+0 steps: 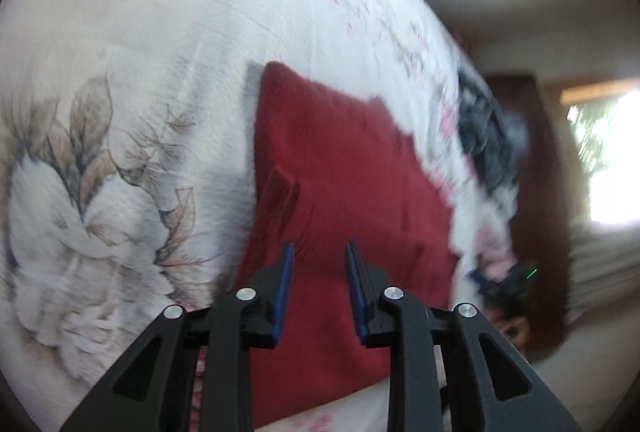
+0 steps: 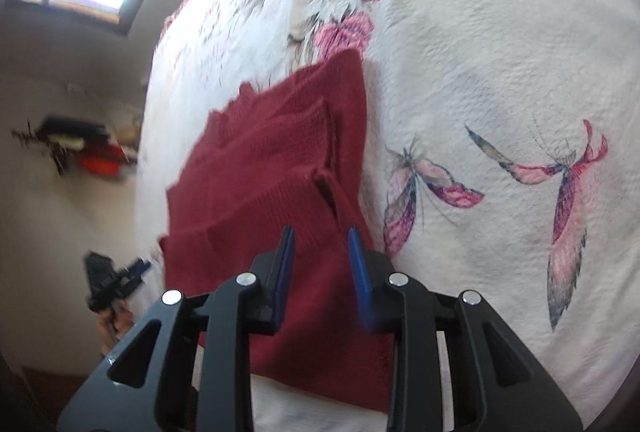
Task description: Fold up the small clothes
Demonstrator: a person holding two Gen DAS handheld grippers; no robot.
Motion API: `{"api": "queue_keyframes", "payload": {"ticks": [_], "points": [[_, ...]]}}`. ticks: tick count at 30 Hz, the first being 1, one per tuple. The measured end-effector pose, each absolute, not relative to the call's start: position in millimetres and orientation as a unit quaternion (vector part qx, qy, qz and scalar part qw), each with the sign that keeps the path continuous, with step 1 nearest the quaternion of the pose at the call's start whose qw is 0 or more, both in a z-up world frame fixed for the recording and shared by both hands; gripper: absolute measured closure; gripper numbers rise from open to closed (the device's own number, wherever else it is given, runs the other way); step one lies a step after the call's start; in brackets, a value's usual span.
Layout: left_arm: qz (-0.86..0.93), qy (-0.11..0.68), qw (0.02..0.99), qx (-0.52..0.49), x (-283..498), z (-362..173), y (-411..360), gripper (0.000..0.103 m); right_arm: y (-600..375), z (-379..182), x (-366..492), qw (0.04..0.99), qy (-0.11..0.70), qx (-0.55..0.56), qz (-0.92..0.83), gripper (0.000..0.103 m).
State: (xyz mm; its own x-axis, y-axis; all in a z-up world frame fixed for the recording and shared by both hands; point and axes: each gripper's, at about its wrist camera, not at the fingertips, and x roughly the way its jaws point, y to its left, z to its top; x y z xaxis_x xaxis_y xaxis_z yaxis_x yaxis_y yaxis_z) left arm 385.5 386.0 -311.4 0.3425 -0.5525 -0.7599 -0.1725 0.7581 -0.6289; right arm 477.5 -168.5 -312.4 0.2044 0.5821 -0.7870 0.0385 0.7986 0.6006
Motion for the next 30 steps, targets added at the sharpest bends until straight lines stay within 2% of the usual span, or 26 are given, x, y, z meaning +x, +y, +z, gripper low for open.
{"api": "queue_keyframes", "payload": {"ticks": [2,7,9,13,17,22,24,25,26,27,29,30], "points": [[-0.123,0.573,0.755,-0.295,387.2,-315.4,381.8,0.078,-163.4,-317.2,476.2,0.737,0.604,0.243,0.184,0.069],[-0.123,0.6,0.747,-0.257,394.1,-329.9,371.7,0.076,-154.7,-335.6,476.9,0.732,0.609,0.243,0.185,0.067],[-0.121,0.605,0.748,-0.243,396.9,-333.2,367.3,0.075,-149.1,-338.8,477.1,0.735,0.61,0.228,0.191,0.062],[-0.107,0.61,0.755,-0.217,399.6,-332.8,364.5,0.068,-139.6,-339.8,479.1,0.742,0.613,0.192,0.192,0.062],[-0.084,0.601,0.765,-0.215,397.1,-329.1,373.4,0.054,-137.1,-341.5,479.3,0.746,0.611,0.179,0.194,0.062],[-0.107,0.618,0.755,-0.191,398.4,-336.1,355.6,0.052,-133.5,-347.6,477.8,0.748,0.613,0.167,0.194,0.061],[-0.104,0.619,0.756,-0.184,399.3,-338.3,351.9,0.054,-130.7,-349.7,477.9,0.749,0.614,0.161,0.192,0.061],[-0.102,0.618,0.758,-0.181,399.0,-337.8,351.2,0.062,-128.8,-349.8,477.5,0.75,0.613,0.157,0.193,0.061],[-0.096,0.619,0.759,-0.177,398.0,-337.7,350.9,0.077,-127.5,-349.9,477.3,0.751,0.612,0.153,0.194,0.065],[-0.094,0.617,0.762,-0.174,396.6,-336.5,350.7,0.08,-125.4,-349.8,476.9,0.754,0.612,0.143,0.19,0.078],[-0.091,0.603,0.775,-0.165,392.3,-329.6,349.5,0.091,-123.3,-347.2,475.1,0.763,0.608,0.125,0.183,0.091],[-0.091,0.595,0.781,-0.164,389.7,-325.5,349.4,0.092,-123.3,-343.5,473.0,0.767,0.602,0.126,0.184,0.093]]}}
